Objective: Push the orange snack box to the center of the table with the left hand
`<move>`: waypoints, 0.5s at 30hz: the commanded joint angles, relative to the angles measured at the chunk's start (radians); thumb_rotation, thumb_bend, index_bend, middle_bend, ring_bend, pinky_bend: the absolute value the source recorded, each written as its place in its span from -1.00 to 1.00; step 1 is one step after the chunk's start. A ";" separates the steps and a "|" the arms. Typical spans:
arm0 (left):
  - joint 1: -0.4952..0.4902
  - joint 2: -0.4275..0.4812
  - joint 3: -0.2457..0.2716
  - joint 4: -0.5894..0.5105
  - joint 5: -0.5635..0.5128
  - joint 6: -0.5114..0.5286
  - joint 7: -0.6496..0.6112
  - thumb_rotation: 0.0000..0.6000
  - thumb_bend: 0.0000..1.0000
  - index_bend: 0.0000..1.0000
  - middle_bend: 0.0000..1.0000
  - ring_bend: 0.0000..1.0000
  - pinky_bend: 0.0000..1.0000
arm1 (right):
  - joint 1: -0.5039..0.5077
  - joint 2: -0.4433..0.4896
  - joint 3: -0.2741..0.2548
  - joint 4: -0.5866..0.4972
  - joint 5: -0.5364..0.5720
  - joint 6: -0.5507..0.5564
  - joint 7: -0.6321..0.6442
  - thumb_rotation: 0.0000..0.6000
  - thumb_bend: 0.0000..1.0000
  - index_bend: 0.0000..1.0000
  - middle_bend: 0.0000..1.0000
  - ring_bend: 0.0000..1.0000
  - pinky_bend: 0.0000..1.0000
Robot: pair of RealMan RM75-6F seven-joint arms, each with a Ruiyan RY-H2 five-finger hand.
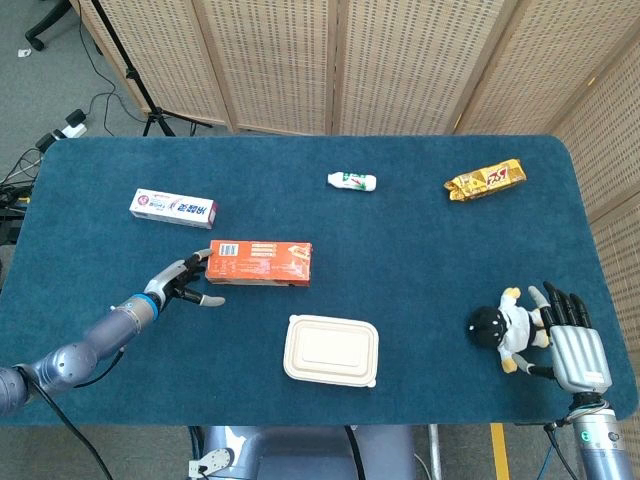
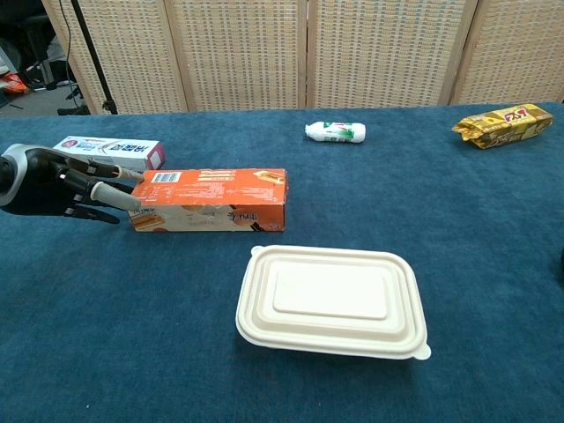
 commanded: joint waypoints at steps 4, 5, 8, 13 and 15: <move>-0.027 -0.012 -0.003 -0.013 -0.006 0.023 -0.009 1.00 -0.80 -1.00 -1.00 -1.00 -1.00 | -0.001 0.001 0.001 0.000 0.001 0.001 0.004 1.00 -0.89 -0.96 -1.00 -1.00 -1.00; -0.032 -0.014 -0.003 -0.014 -0.010 0.025 -0.011 1.00 -0.80 -1.00 -1.00 -1.00 -1.00 | -0.001 0.002 0.001 0.000 0.000 0.001 0.005 1.00 -0.89 -0.96 -1.00 -1.00 -1.00; -0.051 -0.023 0.001 -0.011 -0.018 0.031 -0.012 1.00 -0.80 -1.00 -1.00 -1.00 -1.00 | -0.001 0.003 0.001 0.000 0.001 0.001 0.007 1.00 -0.89 -0.96 -1.00 -1.00 -1.00; -0.084 -0.043 0.013 0.001 -0.042 0.036 -0.015 1.00 -0.80 -1.00 -1.00 -1.00 -1.00 | -0.001 0.004 0.003 0.001 0.002 0.002 0.011 1.00 -0.89 -0.96 -1.00 -1.00 -1.00; -0.098 -0.053 0.021 0.008 -0.051 0.036 -0.013 1.00 -0.80 -1.00 -1.00 -1.00 -1.00 | -0.001 0.005 0.003 0.002 0.004 0.000 0.013 1.00 -0.89 -0.96 -1.00 -1.00 -1.00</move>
